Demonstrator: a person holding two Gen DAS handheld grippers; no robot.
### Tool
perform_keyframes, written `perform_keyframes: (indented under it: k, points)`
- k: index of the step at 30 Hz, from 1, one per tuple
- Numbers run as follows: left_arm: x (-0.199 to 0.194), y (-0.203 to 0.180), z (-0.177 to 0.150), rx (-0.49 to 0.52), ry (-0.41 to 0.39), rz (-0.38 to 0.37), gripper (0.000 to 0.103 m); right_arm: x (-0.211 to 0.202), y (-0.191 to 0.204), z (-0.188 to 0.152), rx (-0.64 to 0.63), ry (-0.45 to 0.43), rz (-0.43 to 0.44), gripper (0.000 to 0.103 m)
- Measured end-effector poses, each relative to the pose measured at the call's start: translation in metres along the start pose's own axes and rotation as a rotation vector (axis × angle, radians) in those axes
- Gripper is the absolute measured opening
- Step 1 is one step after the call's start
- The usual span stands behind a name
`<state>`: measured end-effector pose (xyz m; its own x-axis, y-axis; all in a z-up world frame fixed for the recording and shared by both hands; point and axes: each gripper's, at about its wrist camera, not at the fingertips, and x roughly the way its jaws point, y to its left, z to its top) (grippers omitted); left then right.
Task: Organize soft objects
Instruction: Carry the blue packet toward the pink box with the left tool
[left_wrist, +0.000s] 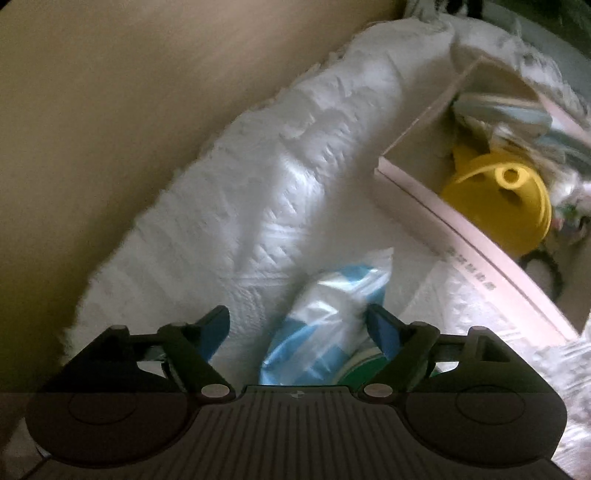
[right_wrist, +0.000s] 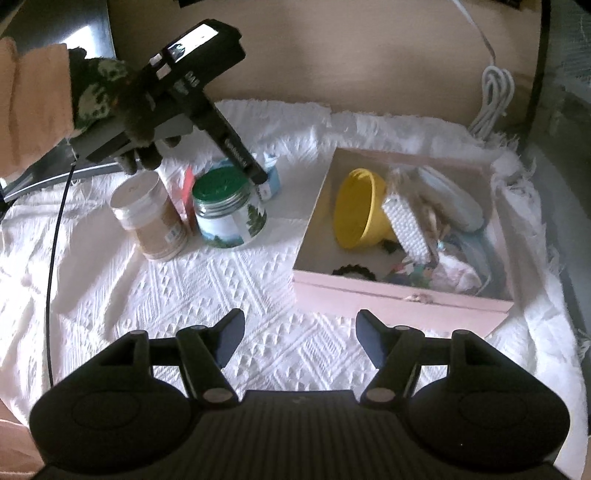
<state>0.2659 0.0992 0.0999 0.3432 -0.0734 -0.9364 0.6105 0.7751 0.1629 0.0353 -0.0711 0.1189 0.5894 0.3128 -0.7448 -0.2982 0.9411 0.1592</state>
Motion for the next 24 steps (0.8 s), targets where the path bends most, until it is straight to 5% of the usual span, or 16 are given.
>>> perform_keyframes:
  k: [3, 8, 10, 11, 14, 24]
  points:
    - [0.015, 0.004, -0.001, -0.015, 0.036, -0.065, 0.087, 0.002, 0.003, -0.003, 0.006, 0.011, 0.003, 0.067]
    - [0.033, -0.002, 0.001, 0.019, 0.063, -0.040, 0.083, 0.004, 0.005, -0.008, 0.019, 0.025, -0.015, 0.068]
    - [0.030, -0.002, 0.002, 0.021, 0.061, -0.040, 0.076, 0.003, 0.004, -0.010, 0.031, 0.020, -0.024, 0.068]
    - [0.027, 0.001, 0.002, 0.011, 0.056, -0.056, 0.055, 0.002, 0.004, -0.011, 0.038, 0.017, -0.027, 0.068]
    - [0.019, 0.011, 0.002, -0.048, 0.038, -0.062, 0.054, -0.001, 0.001, -0.012, 0.051, 0.008, -0.030, 0.068]
    - [-0.061, 0.043, -0.010, -0.182, -0.208, 0.044, 0.049, -0.015, -0.002, -0.009, 0.038, -0.061, -0.051, 0.068]
